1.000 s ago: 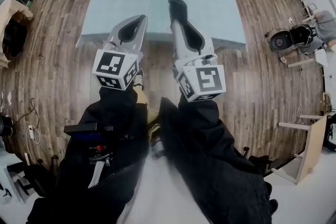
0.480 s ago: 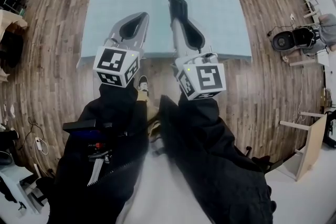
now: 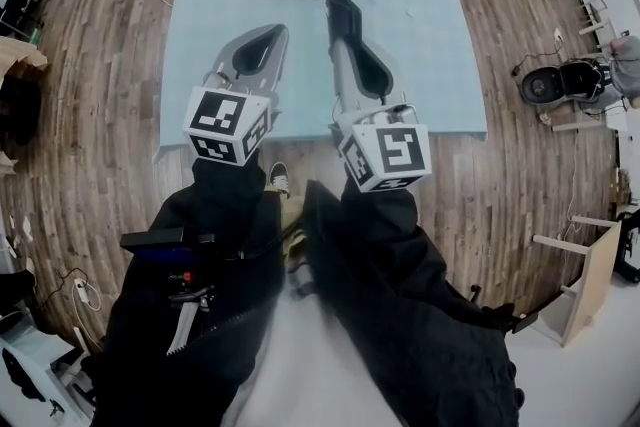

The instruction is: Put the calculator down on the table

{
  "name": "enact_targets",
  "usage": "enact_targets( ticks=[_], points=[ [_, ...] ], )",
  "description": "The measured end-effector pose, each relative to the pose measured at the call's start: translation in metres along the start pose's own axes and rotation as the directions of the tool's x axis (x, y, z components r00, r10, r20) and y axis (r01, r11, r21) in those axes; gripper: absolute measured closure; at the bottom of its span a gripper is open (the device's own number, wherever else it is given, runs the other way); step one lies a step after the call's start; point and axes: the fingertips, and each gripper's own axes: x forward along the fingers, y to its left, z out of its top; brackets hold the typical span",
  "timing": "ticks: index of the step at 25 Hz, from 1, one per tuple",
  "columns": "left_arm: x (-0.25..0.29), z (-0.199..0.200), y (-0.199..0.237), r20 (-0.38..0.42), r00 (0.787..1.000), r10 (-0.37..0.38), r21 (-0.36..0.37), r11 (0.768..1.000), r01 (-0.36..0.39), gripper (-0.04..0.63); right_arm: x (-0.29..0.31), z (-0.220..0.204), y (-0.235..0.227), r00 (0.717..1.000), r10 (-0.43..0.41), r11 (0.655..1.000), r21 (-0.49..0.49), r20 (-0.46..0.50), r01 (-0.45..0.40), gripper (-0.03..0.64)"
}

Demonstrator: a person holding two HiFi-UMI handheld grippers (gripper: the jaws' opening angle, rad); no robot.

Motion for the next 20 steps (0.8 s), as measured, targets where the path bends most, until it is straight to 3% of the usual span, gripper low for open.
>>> enact_targets(
  ticks=[10, 20],
  points=[
    [0.023, -0.032, 0.017, -0.06, 0.998, 0.017, -0.055, 0.998, -0.02, 0.594, 0.026, -0.035, -0.013, 0.996, 0.015, 1.0, 0.012, -0.092, -0.014, 0.571],
    [0.047, -0.08, 0.014, -0.172, 0.98, 0.1, -0.086, 0.989, -0.117, 0.594, 0.031, -0.085, -0.045, 0.975, 0.076, 0.997, -0.015, -0.21, -0.081, 0.571]
  ],
)
